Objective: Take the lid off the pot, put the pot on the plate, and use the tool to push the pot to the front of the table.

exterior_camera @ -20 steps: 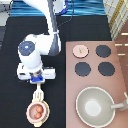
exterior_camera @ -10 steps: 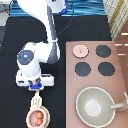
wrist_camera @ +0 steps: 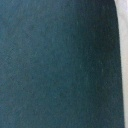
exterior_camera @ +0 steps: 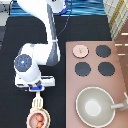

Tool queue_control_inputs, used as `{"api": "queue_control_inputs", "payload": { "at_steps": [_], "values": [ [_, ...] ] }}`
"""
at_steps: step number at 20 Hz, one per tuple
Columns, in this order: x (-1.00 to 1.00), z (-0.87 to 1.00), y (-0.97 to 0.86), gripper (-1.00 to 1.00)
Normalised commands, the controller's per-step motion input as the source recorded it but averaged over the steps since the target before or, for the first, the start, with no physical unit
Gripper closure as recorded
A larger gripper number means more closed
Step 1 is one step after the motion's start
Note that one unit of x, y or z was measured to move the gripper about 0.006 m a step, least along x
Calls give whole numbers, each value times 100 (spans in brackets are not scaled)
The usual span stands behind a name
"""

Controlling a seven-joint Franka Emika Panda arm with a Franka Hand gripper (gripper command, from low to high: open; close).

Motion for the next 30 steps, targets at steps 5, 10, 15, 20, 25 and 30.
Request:
{"api": "queue_control_inputs", "payload": {
  "at_steps": [5, 10, 15, 20, 25, 30],
  "values": [
    [-66, 23, 0, 100],
    [-81, 35, 1, 100],
    [-92, 42, 7, 100],
    [-91, 39, 4, 100],
    [-100, -17, 11, 100],
    [-100, -49, 17, 100]
  ]
}}
